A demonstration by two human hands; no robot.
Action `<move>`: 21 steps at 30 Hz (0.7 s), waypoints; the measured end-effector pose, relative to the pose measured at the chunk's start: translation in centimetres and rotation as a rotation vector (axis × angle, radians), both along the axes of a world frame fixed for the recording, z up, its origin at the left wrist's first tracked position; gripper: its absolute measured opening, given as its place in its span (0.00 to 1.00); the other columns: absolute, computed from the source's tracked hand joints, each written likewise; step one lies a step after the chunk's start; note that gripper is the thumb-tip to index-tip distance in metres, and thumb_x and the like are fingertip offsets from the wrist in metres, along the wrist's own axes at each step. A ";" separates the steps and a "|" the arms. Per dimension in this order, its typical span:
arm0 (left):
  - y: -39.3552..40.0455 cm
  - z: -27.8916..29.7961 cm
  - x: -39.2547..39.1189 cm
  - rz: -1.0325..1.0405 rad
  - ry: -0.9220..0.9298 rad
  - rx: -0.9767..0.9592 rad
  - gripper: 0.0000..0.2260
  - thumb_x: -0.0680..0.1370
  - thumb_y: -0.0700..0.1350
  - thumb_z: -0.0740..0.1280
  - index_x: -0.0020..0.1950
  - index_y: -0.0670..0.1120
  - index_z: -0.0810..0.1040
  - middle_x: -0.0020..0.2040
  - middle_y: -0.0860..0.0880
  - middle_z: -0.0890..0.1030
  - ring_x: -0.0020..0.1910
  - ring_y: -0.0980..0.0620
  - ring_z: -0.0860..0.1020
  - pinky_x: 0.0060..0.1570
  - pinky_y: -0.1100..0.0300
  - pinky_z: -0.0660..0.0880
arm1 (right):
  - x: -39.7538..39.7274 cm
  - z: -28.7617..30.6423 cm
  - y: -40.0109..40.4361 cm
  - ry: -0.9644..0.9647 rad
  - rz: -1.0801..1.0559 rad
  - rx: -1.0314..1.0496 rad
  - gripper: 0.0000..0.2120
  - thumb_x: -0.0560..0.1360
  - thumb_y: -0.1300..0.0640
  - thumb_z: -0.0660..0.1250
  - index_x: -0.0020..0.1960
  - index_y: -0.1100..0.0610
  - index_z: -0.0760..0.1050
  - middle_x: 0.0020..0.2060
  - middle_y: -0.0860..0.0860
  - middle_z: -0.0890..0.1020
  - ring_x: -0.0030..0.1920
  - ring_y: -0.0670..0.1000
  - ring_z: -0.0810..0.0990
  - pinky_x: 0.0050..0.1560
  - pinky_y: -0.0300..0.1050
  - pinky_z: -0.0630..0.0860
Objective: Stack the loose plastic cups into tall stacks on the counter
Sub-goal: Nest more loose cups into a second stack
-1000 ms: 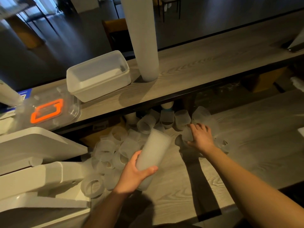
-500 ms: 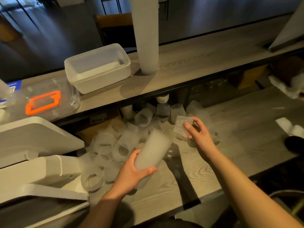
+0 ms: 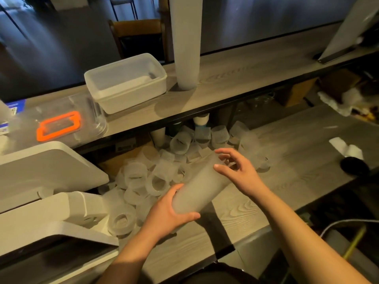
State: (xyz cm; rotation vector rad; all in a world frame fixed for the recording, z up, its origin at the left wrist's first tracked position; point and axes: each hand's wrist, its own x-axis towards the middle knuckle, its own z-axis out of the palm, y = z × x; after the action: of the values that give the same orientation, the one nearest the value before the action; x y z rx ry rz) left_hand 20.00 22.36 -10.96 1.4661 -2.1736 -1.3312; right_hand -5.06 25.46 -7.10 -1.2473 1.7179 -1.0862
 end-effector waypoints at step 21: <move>-2.1 -1.2 -4.8 0.119 0.101 0.128 0.42 0.56 0.69 0.75 0.67 0.58 0.68 0.58 0.58 0.75 0.54 0.59 0.76 0.48 0.61 0.75 | -6.4 -8.3 -0.7 -0.013 -0.368 0.162 0.25 0.75 0.41 0.70 0.68 0.51 0.73 0.62 0.48 0.75 0.63 0.48 0.73 0.63 0.48 0.73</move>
State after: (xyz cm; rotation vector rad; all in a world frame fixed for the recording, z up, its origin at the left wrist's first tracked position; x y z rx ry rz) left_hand 15.17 20.21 -12.17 1.5116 -1.9399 -1.4926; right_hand -11.46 24.71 -15.35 -0.8414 2.0322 -1.1297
